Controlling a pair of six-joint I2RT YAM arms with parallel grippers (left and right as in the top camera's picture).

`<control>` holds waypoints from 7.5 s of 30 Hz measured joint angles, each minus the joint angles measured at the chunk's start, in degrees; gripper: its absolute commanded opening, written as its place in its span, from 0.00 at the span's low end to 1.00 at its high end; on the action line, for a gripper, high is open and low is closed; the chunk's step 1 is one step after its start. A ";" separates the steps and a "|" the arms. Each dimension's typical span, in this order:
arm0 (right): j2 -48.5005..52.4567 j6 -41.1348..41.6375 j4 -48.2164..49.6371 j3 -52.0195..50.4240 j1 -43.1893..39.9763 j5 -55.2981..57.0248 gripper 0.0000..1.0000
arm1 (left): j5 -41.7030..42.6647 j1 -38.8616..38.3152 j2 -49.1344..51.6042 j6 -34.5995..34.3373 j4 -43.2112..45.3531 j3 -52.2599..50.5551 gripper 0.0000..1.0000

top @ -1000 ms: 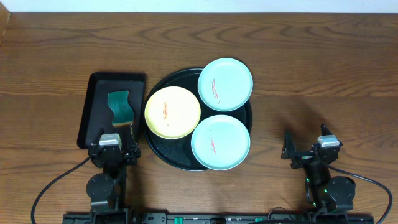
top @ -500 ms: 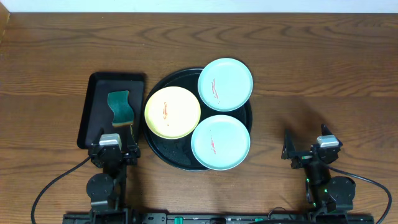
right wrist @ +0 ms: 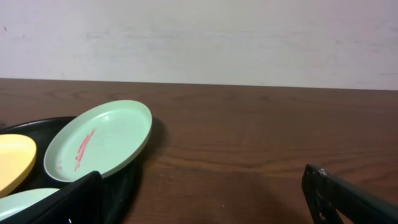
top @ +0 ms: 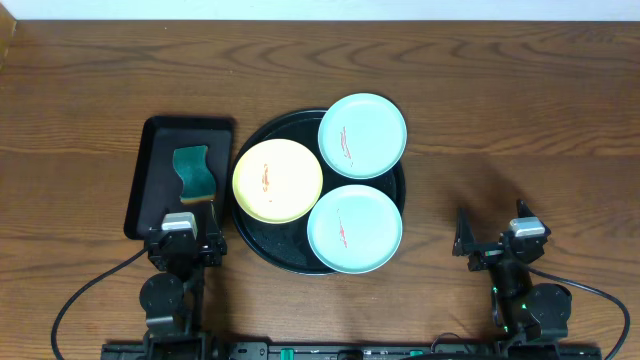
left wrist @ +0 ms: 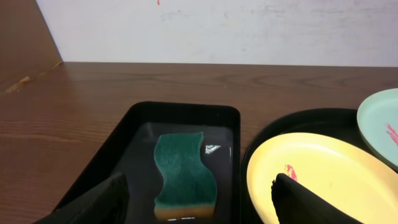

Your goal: Clean dirty plates on tray and stack at the side

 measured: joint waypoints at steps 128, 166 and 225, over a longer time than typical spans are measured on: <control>125.52 33.33 -35.85 92.08 36.26 -0.48 0.01 | -1.90 6.12 87.71 -9.25 -66.86 89.33 0.74; 125.52 32.26 -36.24 92.41 36.87 1.31 0.01 | 4.15 6.12 116.48 -0.17 -54.75 85.81 0.36; 125.52 31.89 -37.75 92.80 36.87 0.87 0.01 | 9.31 -11.21 104.26 -15.50 -39.30 69.33 0.07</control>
